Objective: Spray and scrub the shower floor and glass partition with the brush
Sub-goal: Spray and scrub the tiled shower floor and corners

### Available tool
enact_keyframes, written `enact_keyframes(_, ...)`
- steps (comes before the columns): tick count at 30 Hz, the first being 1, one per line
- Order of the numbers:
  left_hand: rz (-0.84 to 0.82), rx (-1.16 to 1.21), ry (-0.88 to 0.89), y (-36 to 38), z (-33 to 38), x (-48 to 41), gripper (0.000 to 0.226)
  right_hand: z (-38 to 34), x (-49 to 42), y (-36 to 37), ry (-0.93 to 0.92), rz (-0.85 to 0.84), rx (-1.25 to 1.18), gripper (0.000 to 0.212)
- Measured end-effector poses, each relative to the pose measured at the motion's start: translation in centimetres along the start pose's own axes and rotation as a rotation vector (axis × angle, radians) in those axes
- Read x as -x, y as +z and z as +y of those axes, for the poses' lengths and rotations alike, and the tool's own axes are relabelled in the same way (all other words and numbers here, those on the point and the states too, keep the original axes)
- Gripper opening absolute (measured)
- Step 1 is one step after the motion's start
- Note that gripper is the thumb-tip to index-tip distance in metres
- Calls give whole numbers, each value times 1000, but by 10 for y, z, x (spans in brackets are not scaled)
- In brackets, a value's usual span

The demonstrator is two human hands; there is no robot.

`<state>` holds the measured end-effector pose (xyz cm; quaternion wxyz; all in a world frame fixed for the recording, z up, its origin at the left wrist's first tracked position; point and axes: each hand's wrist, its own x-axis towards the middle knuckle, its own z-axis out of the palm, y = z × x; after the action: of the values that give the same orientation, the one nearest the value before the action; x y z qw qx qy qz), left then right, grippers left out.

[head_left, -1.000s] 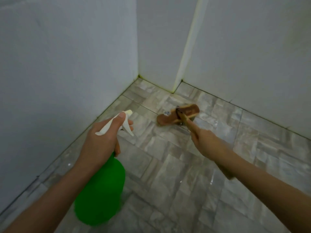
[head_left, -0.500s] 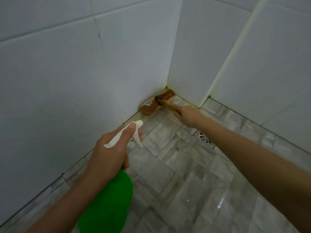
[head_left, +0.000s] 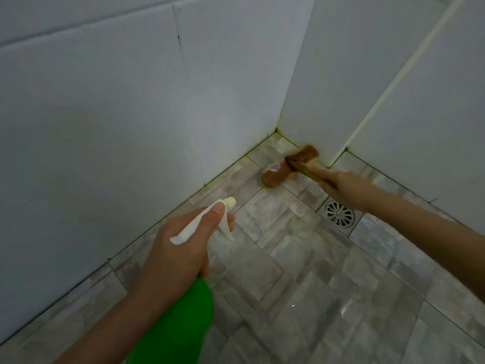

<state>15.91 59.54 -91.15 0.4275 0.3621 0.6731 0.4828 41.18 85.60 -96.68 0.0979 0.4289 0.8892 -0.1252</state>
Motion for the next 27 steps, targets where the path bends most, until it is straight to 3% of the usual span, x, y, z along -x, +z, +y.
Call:
enact_keyframes(4,34,4,-20,-8,0,1,50,14,34,-14,50,-116,89,48)
enact_keyframes(10,-3,-21,-26,3,-13,11,48,-30,-35,1,-9,77,-102,50)
enact_keyframes(17,65,-2,-33,-16,-15,24,48,-29,54,1,-73,-119,92,47)
enact_keyframes(20,67,-19,-30,-21,-18,27,49,-79,4,7,-133,-25,-20,51)
enact_keyframes(23,68,-25,-12,-26,-22,33,49,-108,-27,20,-79,91,-160,50)
enact_keyframes(27,131,-26,-35,-44,-22,42,53,-115,25,50,-51,60,-189,55)
